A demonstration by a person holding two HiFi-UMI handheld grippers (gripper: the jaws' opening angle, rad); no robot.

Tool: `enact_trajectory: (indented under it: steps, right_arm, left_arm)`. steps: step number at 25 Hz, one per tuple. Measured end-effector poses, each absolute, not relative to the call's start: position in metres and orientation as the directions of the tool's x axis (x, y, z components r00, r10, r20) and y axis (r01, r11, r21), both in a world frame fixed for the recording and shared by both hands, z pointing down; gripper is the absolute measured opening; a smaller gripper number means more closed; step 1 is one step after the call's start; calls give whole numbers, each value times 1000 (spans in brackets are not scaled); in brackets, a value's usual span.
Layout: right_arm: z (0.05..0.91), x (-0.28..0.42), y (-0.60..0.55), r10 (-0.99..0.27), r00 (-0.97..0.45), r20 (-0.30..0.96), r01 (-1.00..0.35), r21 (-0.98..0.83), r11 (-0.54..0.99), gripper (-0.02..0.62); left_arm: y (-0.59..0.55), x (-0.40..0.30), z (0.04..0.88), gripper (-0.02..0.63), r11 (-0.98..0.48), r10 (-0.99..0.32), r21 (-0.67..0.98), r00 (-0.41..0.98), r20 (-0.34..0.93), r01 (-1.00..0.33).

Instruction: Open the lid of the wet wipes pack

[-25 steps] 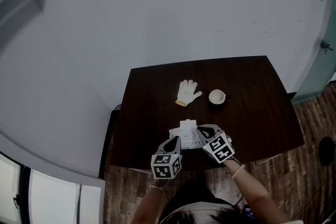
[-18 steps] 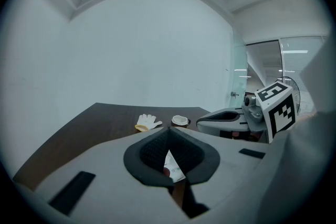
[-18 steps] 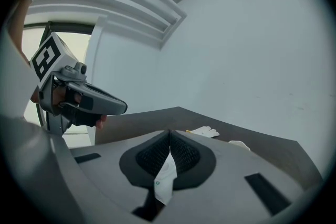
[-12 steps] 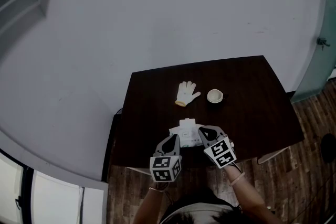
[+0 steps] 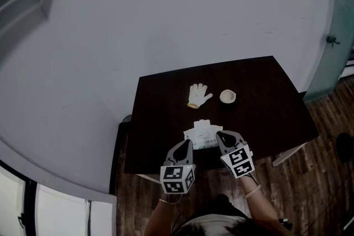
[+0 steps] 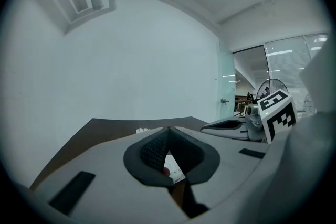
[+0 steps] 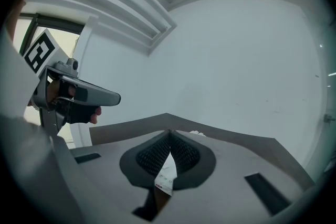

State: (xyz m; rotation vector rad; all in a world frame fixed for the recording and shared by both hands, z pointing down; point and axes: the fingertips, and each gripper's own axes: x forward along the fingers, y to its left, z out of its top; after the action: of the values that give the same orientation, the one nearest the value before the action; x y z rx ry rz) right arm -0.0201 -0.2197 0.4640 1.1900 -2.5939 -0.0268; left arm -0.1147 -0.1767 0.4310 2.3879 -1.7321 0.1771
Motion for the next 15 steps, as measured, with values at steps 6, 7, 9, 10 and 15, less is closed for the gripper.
enact_trajectory:
  steps: [6, 7, 9, 10, 15]
  right_arm:
    - [441, -27, -178, -783, -589, 202, -772, 145, 618, 6]
    - [438, -28, -171, -786, -585, 199, -775, 148, 614, 6]
    - [432, -31, -156, -789, -581, 200, -778, 148, 611, 6]
    - [429, -32, -150, -790, -580, 198, -779, 149, 609, 6]
    - [417, -30, -127, -803, -568, 180, -783, 181, 595, 6]
  left_arm:
    - [-142, -129, 414, 14, -319, -929, 81, 328, 172, -944]
    - [-136, -131, 412, 14, -321, -929, 82, 331, 168, -944]
    - [-124, -136, 407, 14, -322, -929, 86, 332, 160, -943]
    - [-120, -138, 403, 14, -322, -930, 89, 332, 154, -943]
    - [-99, -138, 390, 14, -334, -931, 96, 344, 119, -938]
